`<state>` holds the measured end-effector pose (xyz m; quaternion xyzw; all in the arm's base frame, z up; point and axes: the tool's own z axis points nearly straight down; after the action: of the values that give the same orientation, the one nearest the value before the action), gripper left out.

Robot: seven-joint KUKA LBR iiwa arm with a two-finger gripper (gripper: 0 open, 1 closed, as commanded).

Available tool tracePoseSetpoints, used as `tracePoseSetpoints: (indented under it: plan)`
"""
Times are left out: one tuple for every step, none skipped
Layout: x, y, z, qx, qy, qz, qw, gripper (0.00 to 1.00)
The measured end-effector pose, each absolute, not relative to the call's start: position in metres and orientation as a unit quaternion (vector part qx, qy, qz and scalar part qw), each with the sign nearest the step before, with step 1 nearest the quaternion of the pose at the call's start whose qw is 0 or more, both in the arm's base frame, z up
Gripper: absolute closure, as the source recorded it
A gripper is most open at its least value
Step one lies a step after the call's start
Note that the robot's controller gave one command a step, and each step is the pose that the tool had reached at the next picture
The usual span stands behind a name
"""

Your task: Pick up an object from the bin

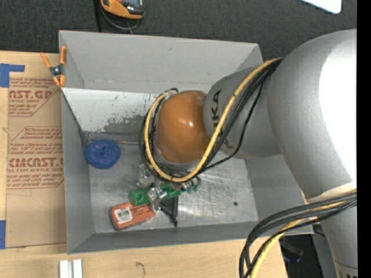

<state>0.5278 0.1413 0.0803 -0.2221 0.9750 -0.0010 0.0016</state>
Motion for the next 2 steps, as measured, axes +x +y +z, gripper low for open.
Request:
tracePoseSetpoints:
  plan:
    - [0.528, 0.141, 0.080, -0.222, 0.975, -0.001, 0.002, 1.00]
    - [0.525, 0.137, 0.143, -0.224, 0.975, 0.000, -0.001, 0.00]
